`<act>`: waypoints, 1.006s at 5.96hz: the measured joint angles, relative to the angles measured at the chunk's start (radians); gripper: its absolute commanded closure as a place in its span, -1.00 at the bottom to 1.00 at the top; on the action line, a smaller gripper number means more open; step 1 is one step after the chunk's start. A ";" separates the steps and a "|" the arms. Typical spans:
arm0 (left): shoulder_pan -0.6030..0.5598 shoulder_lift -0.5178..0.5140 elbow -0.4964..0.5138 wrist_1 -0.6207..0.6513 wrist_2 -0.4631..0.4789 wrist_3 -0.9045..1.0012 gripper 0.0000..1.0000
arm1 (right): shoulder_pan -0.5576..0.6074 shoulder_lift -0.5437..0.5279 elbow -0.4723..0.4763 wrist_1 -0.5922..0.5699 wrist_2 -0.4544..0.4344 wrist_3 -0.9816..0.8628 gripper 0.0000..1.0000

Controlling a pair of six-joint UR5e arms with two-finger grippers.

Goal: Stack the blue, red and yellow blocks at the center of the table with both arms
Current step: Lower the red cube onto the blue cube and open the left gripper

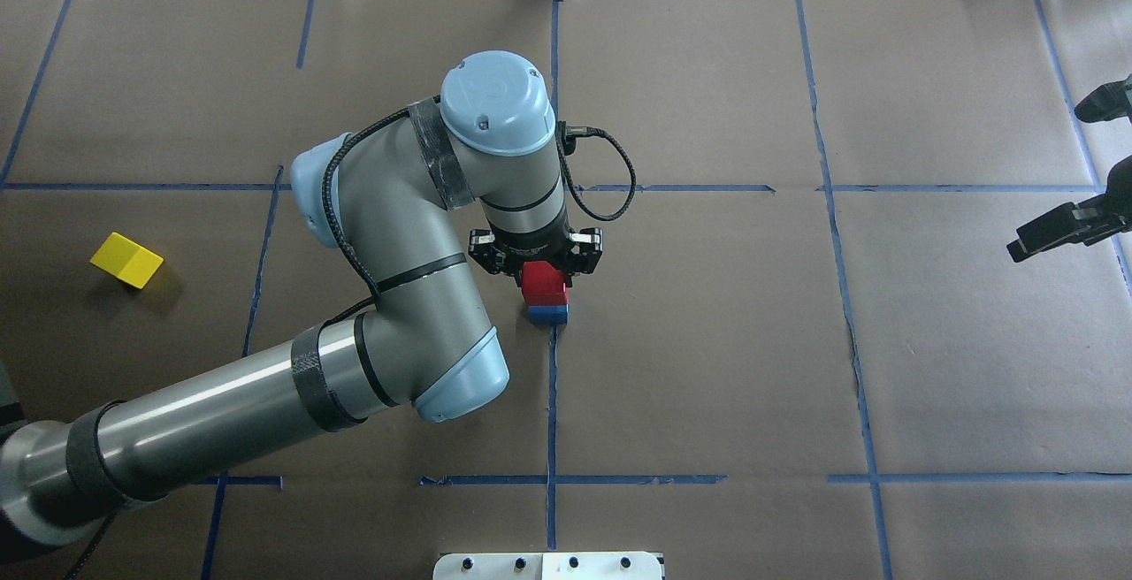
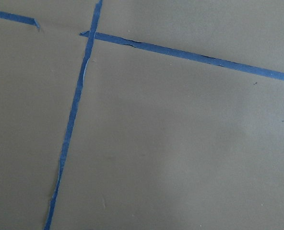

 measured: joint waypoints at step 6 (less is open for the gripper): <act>0.016 -0.001 0.015 0.000 0.042 -0.002 -0.44 | 0.000 0.000 -0.001 0.000 0.014 0.002 -1.00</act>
